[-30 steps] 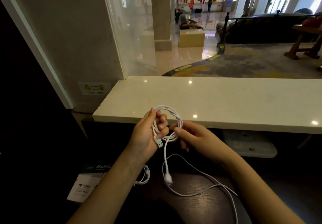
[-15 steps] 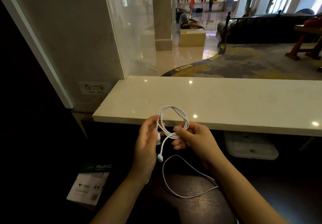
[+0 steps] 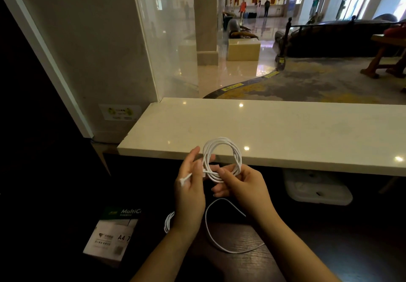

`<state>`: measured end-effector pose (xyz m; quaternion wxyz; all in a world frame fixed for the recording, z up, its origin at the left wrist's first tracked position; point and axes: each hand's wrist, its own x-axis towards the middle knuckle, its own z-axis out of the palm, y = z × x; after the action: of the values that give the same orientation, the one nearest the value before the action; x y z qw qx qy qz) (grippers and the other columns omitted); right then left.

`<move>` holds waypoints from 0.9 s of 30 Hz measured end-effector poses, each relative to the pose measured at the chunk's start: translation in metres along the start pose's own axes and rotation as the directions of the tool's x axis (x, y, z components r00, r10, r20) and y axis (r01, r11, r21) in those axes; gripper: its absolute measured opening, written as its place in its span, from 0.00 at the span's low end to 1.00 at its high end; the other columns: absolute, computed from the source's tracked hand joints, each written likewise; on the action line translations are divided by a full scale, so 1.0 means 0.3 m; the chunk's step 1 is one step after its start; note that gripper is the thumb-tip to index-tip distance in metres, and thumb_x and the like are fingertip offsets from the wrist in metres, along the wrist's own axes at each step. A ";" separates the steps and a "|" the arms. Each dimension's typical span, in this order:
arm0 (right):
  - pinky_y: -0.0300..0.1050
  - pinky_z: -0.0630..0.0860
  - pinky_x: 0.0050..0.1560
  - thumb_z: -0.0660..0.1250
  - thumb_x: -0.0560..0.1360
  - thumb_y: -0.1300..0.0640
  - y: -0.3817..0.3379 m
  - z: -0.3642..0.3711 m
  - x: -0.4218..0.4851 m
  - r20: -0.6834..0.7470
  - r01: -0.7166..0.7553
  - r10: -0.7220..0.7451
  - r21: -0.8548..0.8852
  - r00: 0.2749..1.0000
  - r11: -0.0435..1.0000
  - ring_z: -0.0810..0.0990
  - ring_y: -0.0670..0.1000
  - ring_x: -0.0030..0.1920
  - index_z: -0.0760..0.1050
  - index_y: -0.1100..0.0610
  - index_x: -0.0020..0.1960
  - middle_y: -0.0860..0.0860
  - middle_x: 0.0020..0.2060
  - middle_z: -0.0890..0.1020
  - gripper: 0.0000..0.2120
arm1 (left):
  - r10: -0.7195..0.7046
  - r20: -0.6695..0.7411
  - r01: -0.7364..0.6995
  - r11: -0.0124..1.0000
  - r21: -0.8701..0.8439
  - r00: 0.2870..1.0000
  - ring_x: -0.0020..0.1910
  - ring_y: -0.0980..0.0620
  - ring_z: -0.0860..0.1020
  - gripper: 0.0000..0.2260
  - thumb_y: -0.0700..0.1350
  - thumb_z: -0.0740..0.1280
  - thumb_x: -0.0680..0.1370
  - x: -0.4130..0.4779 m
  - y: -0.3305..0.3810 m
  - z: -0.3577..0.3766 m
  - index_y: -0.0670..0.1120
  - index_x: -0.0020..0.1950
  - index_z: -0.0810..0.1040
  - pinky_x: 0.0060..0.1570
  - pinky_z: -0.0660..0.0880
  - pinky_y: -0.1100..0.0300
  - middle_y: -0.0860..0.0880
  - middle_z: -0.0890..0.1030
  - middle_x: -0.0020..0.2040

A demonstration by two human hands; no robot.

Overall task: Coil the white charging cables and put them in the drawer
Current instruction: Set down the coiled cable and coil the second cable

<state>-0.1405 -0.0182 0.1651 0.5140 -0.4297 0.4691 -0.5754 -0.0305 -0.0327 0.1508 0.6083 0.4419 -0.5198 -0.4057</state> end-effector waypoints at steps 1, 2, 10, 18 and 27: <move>0.40 0.80 0.30 0.64 0.75 0.65 0.005 -0.003 -0.002 0.012 -0.007 0.007 0.005 1.000 1.000 0.81 0.51 0.27 0.76 0.67 0.44 0.59 0.33 0.83 0.06 | -0.032 0.006 0.032 0.998 -0.053 0.999 0.51 0.54 0.82 0.12 0.43 0.57 0.80 0.008 0.006 -0.001 0.48 0.62 0.73 0.51 0.78 0.61 0.47 0.83 0.53; 0.41 0.80 0.30 0.63 0.76 0.64 0.008 -0.008 -0.003 0.024 -0.019 0.019 0.011 1.000 1.000 0.81 0.51 0.28 0.76 0.67 0.44 0.61 0.33 0.82 0.06 | -0.062 0.020 0.064 0.993 -0.102 0.998 0.46 0.52 0.83 0.10 0.42 0.57 0.80 0.013 0.015 -0.005 0.46 0.59 0.74 0.46 0.79 0.61 0.45 0.84 0.49; 0.45 0.76 0.37 0.60 0.78 0.54 -0.007 -0.064 -0.008 0.206 0.126 -0.039 -0.433 0.978 0.893 0.79 0.53 0.33 0.78 0.62 0.42 0.56 0.32 0.81 0.14 | -0.453 0.339 0.540 0.809 -0.233 0.825 0.26 0.53 0.71 0.17 0.48 0.50 0.82 0.065 0.020 -0.065 0.40 0.45 0.73 0.31 0.69 0.61 0.50 0.68 0.21; 0.46 0.75 0.46 0.62 0.75 0.56 0.011 -0.048 0.044 0.216 0.406 -0.362 -0.681 0.907 0.610 0.75 0.49 0.44 0.74 0.55 0.48 0.51 0.43 0.79 0.05 | -0.445 0.695 0.770 0.588 -0.248 0.564 0.24 0.50 0.67 0.19 0.46 0.50 0.75 0.079 0.045 -0.081 0.42 0.27 0.68 0.29 0.66 0.60 0.48 0.62 0.19; 0.35 0.73 0.53 0.58 0.77 0.61 0.013 -0.013 0.043 0.328 0.474 -0.348 -0.504 0.878 0.722 0.78 0.42 0.52 0.74 0.50 0.59 0.45 0.51 0.81 0.14 | -0.441 0.736 0.738 0.665 -0.116 0.514 0.20 0.52 0.67 0.21 0.47 0.51 0.76 0.108 0.064 -0.099 0.41 0.25 0.68 0.28 0.68 0.62 0.49 0.63 0.16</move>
<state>-0.1450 -0.0308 0.1607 0.2666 -0.7151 0.4545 -0.4593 0.0037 -0.0547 0.1760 0.2845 0.2837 -0.4094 -0.8191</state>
